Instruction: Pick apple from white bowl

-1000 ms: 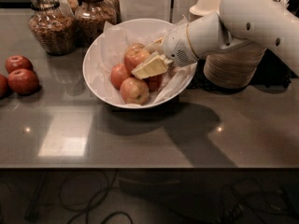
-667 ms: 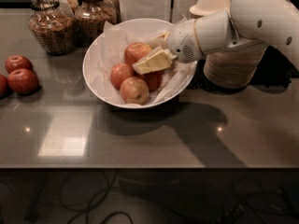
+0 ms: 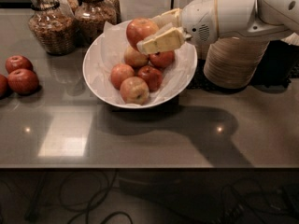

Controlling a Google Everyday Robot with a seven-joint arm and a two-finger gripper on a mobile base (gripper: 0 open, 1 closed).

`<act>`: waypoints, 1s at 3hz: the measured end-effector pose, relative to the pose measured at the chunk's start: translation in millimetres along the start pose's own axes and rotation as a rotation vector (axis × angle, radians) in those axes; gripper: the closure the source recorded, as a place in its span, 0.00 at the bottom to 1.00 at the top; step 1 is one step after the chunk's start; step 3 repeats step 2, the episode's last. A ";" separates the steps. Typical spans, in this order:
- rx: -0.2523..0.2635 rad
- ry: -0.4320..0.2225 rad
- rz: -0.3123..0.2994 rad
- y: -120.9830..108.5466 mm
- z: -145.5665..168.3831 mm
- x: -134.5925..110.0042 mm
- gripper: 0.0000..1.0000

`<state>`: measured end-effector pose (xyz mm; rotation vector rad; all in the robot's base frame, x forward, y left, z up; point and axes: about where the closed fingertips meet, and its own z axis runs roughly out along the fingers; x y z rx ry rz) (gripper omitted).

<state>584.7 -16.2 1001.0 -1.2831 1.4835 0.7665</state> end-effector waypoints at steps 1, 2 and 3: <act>0.009 -0.031 -0.038 -2.2 -19.4 -23.4 1.00; 0.011 -0.034 -0.043 -2.8 -20.5 -26.5 1.00; 0.011 -0.034 -0.043 -2.8 -20.5 -26.5 1.00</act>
Offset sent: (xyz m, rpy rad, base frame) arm -0.0035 -0.0084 0.0225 0.0186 -0.0354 0.0061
